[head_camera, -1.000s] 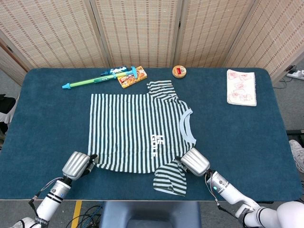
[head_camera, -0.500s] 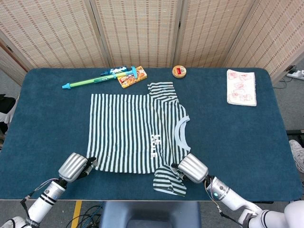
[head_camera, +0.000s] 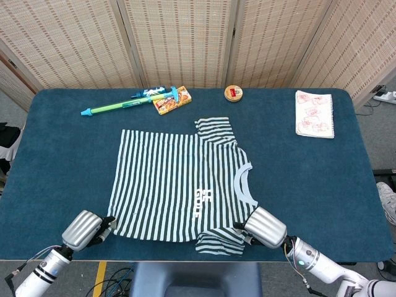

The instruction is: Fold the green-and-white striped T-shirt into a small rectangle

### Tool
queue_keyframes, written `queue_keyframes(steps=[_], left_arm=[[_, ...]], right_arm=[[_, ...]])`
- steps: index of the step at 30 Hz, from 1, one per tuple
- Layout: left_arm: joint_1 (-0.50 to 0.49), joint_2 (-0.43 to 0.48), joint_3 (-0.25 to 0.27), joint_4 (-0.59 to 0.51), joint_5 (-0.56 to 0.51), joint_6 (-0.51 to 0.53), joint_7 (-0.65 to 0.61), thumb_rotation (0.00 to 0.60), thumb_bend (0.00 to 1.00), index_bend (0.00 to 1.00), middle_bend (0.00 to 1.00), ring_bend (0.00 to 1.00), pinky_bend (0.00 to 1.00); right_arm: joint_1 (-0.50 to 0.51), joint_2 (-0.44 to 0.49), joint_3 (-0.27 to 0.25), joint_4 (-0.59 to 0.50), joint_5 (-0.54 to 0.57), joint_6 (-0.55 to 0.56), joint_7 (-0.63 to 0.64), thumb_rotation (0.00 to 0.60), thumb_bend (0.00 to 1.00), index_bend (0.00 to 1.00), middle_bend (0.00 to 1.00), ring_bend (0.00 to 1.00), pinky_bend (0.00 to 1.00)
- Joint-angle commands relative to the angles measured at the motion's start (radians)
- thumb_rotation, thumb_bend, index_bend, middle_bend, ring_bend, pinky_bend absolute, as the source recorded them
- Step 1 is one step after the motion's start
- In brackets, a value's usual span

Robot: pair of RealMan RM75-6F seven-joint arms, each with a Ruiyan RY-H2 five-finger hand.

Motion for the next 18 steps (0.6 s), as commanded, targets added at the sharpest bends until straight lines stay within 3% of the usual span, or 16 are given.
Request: queue_keyframes(steps=[1, 18], left_arm=[[0.014, 0.029, 0.019, -0.026, 0.019, 0.018, 0.000, 0.600, 0.59, 0.62, 0.92, 0.84, 0.89], [0.055, 0.088, 0.100, -0.107, 0.155, 0.070, 0.013, 0.600, 0.59, 0.62, 0.92, 0.84, 0.89]], right_arm=[[-0.006, 0.023, -0.012, -0.012, -0.022, 0.018, 0.007, 0.600, 0.59, 0.81, 1.00, 0.99, 1.00], [-0.051, 0.097, -0.093, -0.062, -0.151, 0.103, 0.017, 0.600, 0.59, 0.82, 1.00, 0.99, 1.00]])
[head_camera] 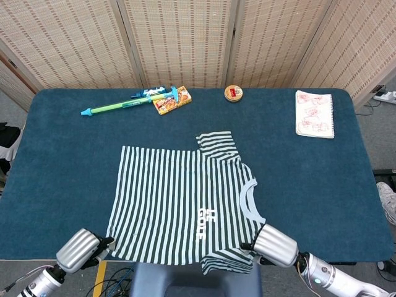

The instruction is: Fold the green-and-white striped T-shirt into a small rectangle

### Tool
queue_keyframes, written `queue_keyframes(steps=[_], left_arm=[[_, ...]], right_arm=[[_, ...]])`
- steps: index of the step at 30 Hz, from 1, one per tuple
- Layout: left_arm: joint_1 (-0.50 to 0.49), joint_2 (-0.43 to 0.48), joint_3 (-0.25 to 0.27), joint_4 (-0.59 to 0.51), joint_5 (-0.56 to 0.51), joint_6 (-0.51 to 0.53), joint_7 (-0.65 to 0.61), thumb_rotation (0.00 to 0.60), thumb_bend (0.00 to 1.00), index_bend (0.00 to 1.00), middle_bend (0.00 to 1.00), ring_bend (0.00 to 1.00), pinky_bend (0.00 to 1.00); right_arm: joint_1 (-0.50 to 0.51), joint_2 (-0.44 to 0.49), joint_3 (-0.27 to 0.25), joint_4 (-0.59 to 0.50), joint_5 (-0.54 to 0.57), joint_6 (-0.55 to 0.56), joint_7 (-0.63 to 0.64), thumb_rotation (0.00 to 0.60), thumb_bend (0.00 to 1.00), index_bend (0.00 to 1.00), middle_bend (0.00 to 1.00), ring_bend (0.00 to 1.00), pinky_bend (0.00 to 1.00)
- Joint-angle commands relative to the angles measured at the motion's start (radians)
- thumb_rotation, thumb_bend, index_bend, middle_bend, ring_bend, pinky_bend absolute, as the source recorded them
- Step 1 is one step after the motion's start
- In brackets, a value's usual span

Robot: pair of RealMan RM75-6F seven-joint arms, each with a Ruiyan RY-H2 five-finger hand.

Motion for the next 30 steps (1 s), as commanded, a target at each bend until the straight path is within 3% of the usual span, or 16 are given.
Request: queue_keyframes(steps=[1, 30], left_arm=[[0.005, 0.004, 0.008, -0.008, 0.012, 0.002, 0.006, 0.600, 0.59, 0.62, 0.92, 0.84, 0.89], [0.081, 0.035, 0.102, -0.067, 0.110, 0.029, 0.009, 0.600, 0.59, 0.63, 0.92, 0.84, 0.89]], right_arm=[[-0.011, 0.011, -0.011, -0.006, -0.013, 0.012, -0.001, 0.600, 0.59, 0.82, 1.00, 0.99, 1.00], [-0.121, 0.071, -0.121, 0.027, -0.148, 0.113, 0.042, 0.600, 0.61, 0.84, 1.00, 1.00, 1.00]])
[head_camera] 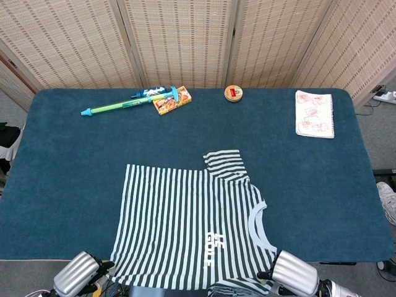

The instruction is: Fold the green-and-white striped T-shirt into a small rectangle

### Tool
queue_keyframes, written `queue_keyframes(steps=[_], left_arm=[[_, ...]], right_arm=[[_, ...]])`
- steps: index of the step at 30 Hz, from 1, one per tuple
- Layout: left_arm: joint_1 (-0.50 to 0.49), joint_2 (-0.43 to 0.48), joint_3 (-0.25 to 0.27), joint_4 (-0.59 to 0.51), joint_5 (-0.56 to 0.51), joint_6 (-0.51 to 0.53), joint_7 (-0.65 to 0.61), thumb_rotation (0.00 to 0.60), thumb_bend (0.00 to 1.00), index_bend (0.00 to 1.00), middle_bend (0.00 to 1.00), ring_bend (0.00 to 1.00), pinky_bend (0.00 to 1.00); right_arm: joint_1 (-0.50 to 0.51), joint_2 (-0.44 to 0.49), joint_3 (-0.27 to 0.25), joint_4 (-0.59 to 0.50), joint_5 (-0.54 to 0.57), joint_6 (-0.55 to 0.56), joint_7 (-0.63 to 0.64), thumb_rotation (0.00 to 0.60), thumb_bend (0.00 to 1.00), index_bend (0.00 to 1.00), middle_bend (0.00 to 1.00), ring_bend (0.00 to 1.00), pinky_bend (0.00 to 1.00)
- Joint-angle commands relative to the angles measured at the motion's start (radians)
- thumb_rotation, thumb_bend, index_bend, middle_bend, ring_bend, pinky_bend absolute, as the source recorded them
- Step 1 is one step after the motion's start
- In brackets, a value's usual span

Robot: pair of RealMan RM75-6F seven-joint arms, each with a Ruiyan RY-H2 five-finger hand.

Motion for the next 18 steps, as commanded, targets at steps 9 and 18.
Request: queue_keyframes(steps=[9, 18], left_arm=[[0.010, 0.013, 0.031, -0.006, 0.046, -0.002, 0.003, 0.600, 0.59, 0.64, 0.92, 0.84, 0.89], [0.036, 0.005, 0.049, -0.003, 0.079, 0.015, 0.021, 0.600, 0.59, 0.64, 0.92, 0.84, 0.89]], right_arm=[[-0.011, -0.006, -0.012, 0.023, -0.047, 0.011, 0.006, 0.600, 0.62, 0.84, 1.00, 1.00, 1.00], [-0.002, -0.003, -0.018, 0.027, -0.089, 0.010, 0.002, 0.600, 0.64, 0.84, 1.00, 1.00, 1.00]])
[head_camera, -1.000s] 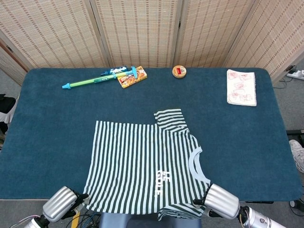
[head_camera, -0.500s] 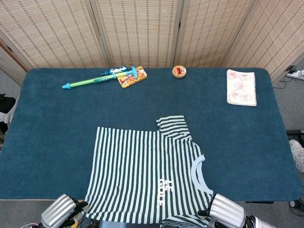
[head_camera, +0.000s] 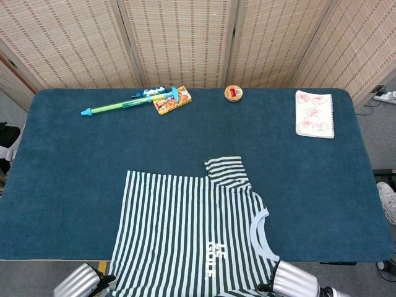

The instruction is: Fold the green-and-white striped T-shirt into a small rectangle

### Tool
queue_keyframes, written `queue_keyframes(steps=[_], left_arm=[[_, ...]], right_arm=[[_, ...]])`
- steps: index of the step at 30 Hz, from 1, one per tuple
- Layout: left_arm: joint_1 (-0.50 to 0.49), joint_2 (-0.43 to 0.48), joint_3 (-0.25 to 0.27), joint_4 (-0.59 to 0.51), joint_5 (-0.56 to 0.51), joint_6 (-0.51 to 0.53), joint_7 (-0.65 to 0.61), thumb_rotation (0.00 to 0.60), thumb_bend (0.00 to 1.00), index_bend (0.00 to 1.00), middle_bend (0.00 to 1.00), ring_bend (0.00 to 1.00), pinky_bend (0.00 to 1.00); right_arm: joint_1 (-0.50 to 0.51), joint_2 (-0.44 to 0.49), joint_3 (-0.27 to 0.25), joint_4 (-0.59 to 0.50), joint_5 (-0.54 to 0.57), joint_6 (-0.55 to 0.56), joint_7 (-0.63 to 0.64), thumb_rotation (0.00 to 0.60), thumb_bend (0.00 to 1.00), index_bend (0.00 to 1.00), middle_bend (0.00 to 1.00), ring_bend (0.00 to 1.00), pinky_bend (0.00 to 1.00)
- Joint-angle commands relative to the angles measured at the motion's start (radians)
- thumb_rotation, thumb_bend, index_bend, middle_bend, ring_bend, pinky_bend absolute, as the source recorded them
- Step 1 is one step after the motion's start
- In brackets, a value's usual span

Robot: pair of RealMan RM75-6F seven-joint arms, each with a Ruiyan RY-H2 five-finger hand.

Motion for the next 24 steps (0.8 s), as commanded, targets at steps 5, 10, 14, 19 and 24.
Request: queue_keyframes(steps=[5, 10, 14, 19, 24], left_arm=[[0.012, -0.006, 0.001, 0.006, 0.011, 0.011, 0.008, 0.600, 0.59, 0.64, 0.92, 0.84, 0.89], [0.014, -0.013, -0.023, 0.013, -0.017, 0.003, 0.017, 0.600, 0.59, 0.63, 0.92, 0.84, 0.89], [-0.001, -0.019, -0.054, 0.013, -0.045, -0.016, 0.016, 0.600, 0.59, 0.63, 0.92, 0.84, 0.89], [-0.039, -0.016, -0.112, 0.002, -0.095, -0.051, 0.017, 0.600, 0.59, 0.63, 0.92, 0.84, 0.89], [-0.089, -0.014, -0.171, -0.013, -0.149, -0.104, 0.010, 0.600, 0.59, 0.63, 0.92, 0.84, 0.89]], right_arm=[[0.002, -0.004, 0.005, -0.004, -0.017, 0.004, -0.012, 0.600, 0.64, 0.84, 1.00, 1.00, 1.00], [-0.008, -0.011, 0.018, 0.000, 0.005, 0.002, -0.017, 0.600, 0.63, 0.84, 1.00, 1.00, 1.00], [-0.017, -0.022, 0.039, -0.002, 0.035, -0.003, -0.026, 0.600, 0.63, 0.84, 1.00, 1.00, 1.00], [-0.024, -0.042, 0.075, -0.006, 0.082, -0.019, -0.042, 0.600, 0.64, 0.84, 1.00, 1.00, 1.00], [-0.023, -0.059, 0.112, -0.016, 0.126, -0.041, -0.057, 0.600, 0.64, 0.84, 1.00, 1.00, 1.00]])
